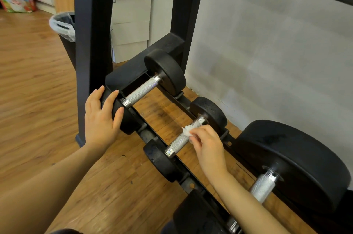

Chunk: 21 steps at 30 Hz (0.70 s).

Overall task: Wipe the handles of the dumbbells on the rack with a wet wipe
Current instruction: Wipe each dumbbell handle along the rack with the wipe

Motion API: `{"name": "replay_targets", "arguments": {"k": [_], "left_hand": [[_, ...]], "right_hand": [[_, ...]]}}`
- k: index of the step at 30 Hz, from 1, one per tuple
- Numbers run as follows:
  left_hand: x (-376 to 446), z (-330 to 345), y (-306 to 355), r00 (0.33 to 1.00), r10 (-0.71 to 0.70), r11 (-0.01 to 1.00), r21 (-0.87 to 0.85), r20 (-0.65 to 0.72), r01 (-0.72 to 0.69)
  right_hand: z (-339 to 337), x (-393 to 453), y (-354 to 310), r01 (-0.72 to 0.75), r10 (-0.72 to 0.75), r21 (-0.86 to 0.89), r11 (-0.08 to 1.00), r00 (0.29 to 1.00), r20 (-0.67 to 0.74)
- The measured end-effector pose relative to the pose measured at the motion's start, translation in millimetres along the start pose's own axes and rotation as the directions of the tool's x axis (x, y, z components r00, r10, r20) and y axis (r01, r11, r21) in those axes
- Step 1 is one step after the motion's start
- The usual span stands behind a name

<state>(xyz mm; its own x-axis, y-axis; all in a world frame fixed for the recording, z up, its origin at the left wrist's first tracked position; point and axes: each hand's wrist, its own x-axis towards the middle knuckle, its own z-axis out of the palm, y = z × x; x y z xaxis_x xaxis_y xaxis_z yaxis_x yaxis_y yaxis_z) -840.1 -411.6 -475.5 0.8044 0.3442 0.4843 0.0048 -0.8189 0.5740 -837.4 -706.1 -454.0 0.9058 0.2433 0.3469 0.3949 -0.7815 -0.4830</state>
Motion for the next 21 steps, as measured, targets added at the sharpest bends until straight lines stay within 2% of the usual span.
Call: {"name": "replay_targets", "arguments": {"k": [5, 9, 17, 21], "left_hand": [[0.3, 0.6, -0.6, 1.000, -0.007, 1.000, 0.000, 0.007, 0.007], [-0.1, -0.1, 0.5, 1.000, -0.014, 1.000, 0.004, 0.013, 0.014], [0.4, 0.8, -0.9, 1.000, 0.006, 1.000, 0.005, -0.003, -0.006], [0.6, 0.1, -0.7, 1.000, 0.004, 1.000, 0.009, 0.006, -0.004]], "right_hand": [[-4.8, 2.6, -3.2, -0.051, 0.053, 0.035, 0.998, 0.998, -0.039], [0.0, 1.9, -3.2, 0.045, -0.046, -0.052, 0.998, 0.999, -0.021], [1.8, 0.1, -2.5, 0.192, -0.193, -0.056, 0.980, 0.981, -0.012], [-1.7, 3.8, 1.7, 0.096, -0.096, -0.011, 0.995, 0.993, -0.074]]}}
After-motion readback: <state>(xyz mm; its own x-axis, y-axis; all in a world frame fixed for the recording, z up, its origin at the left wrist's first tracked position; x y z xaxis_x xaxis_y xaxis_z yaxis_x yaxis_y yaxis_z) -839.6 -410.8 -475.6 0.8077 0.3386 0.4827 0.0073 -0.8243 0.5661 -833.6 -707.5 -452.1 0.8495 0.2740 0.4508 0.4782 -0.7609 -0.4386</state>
